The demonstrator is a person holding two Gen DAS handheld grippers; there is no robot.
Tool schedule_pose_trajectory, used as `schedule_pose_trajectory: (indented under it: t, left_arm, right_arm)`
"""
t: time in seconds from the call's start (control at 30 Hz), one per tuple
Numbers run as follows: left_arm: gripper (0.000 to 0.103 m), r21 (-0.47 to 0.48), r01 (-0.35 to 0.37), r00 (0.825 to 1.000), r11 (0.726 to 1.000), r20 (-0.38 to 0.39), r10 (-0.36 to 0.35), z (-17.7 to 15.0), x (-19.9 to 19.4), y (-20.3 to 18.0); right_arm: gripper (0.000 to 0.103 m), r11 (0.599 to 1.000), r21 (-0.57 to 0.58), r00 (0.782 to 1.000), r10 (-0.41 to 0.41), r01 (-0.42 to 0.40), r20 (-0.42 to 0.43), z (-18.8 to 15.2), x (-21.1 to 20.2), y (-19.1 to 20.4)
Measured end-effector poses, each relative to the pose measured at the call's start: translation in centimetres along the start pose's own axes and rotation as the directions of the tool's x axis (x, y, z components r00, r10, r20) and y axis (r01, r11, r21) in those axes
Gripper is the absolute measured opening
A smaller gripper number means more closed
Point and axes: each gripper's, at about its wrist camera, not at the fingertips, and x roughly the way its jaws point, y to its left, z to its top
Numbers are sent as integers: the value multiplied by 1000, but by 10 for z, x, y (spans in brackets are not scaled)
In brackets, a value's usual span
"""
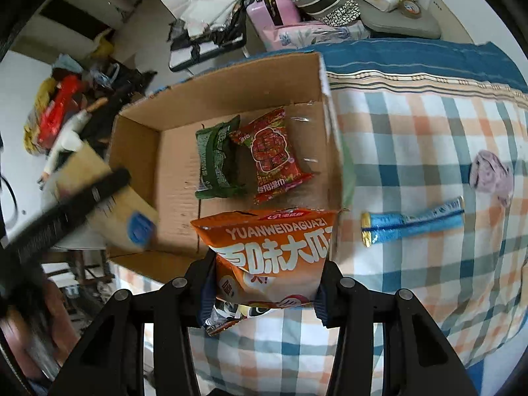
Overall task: Organize soft objects
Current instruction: 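Carry the tissue pack and seed bag into the box and release both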
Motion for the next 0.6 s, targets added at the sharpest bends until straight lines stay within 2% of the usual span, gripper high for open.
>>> schedule_pose_trajectory:
  t: [0.07, 0.3, 0.5, 0.6]
  left_arm:
    - [60, 16, -25, 1000, 1000, -18, 26, 11, 15, 8]
    - [60, 84, -87, 989, 993, -108, 96, 36, 76, 25]
    - [62, 89, -121, 982, 989, -133, 132, 47, 94, 29]
    - [63, 64, -106, 981, 992, -154, 115, 52, 96, 32]
  right_arm:
    - [49, 999, 0, 999, -48, 48, -14, 6, 17, 5]
    - [50, 994, 12, 991, -111, 112, -81, 13, 58, 8]
    - [51, 989, 13, 984, -142, 144, -109, 16, 78, 8]
    - [52, 987, 5, 980, -161, 163, -112, 17, 81, 8]
